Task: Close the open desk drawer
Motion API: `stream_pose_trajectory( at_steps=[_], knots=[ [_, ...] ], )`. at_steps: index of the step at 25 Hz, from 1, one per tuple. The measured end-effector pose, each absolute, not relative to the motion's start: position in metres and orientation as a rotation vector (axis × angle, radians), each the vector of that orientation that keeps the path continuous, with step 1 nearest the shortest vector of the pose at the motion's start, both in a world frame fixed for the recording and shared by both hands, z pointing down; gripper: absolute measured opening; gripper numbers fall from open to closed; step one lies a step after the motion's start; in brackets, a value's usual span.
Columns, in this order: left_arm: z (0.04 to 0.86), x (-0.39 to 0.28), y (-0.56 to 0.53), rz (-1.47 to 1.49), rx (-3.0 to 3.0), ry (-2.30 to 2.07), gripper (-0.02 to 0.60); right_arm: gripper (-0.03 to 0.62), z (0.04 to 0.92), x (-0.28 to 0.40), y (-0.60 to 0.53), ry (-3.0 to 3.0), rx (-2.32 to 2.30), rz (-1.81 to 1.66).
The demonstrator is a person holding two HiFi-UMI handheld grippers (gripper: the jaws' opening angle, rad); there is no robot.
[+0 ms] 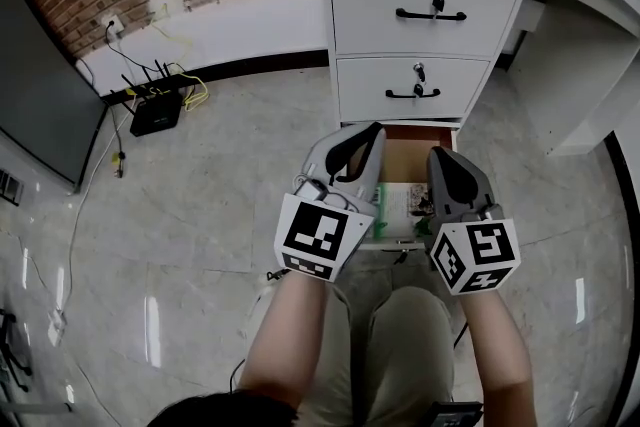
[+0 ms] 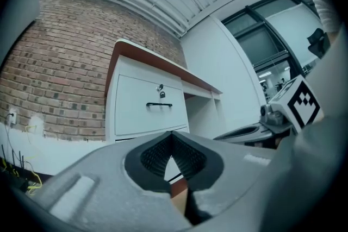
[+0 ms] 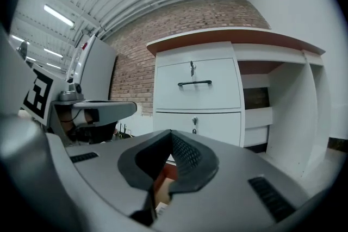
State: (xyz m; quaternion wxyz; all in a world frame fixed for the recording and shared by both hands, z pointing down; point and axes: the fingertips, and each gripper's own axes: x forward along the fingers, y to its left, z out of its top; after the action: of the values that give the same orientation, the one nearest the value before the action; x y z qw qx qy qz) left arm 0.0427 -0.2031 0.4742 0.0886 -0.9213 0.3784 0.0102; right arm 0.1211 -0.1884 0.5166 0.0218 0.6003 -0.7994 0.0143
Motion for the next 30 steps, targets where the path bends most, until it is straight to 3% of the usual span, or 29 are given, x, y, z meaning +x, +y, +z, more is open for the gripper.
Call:
stream_pose_trajectory(
  at_steps=[14, 30],
  knots=[
    [0.472, 0.057, -0.188, 0.017, -2.753, 1.023, 0.005, 0.011, 0.516, 0.112, -0.156, -2.522, 1.827, 0.001],
    [0.493, 0.066, -0.184, -0.096, -2.764, 0.929, 0.005, 0.021, 0.64, 0.122, -0.135, -2.376, 1.689, 0.375]
  ],
)
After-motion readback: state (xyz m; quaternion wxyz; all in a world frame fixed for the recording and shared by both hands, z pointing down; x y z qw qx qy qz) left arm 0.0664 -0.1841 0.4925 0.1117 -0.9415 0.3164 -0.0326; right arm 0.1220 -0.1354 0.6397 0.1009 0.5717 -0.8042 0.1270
